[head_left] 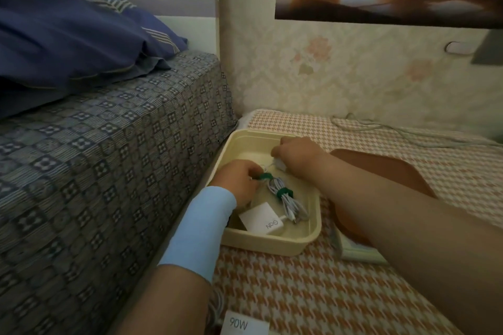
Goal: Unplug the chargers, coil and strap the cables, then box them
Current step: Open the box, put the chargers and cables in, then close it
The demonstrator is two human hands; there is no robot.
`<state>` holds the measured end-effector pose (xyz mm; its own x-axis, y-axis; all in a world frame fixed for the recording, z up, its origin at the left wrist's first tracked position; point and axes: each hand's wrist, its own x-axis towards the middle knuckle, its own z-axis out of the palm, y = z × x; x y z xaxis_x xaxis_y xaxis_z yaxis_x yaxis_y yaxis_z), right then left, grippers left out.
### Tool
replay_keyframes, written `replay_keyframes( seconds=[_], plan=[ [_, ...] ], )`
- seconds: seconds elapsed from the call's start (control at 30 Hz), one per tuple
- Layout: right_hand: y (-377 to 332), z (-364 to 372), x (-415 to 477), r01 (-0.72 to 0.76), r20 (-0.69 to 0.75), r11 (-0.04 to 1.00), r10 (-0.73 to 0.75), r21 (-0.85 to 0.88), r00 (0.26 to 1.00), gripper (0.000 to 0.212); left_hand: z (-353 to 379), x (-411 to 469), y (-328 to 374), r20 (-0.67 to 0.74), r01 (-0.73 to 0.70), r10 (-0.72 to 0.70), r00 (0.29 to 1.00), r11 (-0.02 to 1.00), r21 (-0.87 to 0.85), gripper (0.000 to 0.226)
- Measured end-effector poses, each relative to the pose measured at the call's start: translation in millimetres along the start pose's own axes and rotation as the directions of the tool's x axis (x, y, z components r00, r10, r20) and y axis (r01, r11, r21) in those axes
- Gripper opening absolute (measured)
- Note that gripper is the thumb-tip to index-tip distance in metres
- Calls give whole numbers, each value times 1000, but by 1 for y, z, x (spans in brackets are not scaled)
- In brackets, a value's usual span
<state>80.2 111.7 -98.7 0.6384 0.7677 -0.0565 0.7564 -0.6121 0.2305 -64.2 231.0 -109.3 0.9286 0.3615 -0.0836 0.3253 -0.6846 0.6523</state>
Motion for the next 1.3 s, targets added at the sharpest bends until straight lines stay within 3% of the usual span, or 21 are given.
replay_keyframes(
  seconds=[0.13, 0.23, 0.33, 0.5, 0.67, 0.83, 0.9, 0.97, 1.03, 1.17, 1.23, 1.3],
  plan=[
    [-4, 7, 3, -35, 73, 999, 34, 11, 997, 52, -2, -4, -4, 139, -33, 11, 990, 987, 155, 44],
    [-7, 3, -10, -75, 83, 996, 71, 49, 994, 67, 3, -7, -3, 272, -50, 15, 962, 991, 120, 61],
    [-12, -6, -33, -79, 25, 989, 77, 127, 997, 61, 9, -13, 0, 302, -40, -5, 953, 989, 140, 70],
    [-31, -22, -89, 3, -165, 935, 60, 354, 984, 50, -9, -39, 16, 106, -130, 125, 987, 990, 46, 62],
    [-65, -33, -154, 189, -422, 847, 46, 496, 905, 32, -33, -79, 7, -84, -266, 281, 956, 951, 158, 37],
    [-109, -32, -208, 260, -296, 815, -114, 518, 948, 29, -46, -136, -13, -233, -361, 417, 879, 899, 247, 18],
    [-122, -26, -222, 279, -212, 817, -196, 505, 957, 45, -47, -155, -21, -179, -299, 345, 921, 923, 241, 17],
    [-131, -20, -228, 247, -87, 831, -236, 498, 968, 72, -49, -166, -26, -53, -194, 213, 976, 950, 243, 18],
    [-139, -11, -229, 194, 21, 867, -229, 458, 973, 86, -49, -174, -31, 102, -114, 90, 991, 959, 261, 19],
    [-148, 5, -232, 165, 76, 905, -211, 392, 975, 66, -42, -187, -39, 394, -2, -164, 904, 921, 390, 56],
    [-146, 7, -233, 141, 91, 901, -194, 411, 977, 54, -40, -191, -42, 405, -52, -169, 898, 875, 481, 66],
    [-143, 5, -234, 131, 91, 897, -186, 423, 978, 48, -40, -192, -43, 389, -112, -134, 911, 829, 548, 56]
  ],
)
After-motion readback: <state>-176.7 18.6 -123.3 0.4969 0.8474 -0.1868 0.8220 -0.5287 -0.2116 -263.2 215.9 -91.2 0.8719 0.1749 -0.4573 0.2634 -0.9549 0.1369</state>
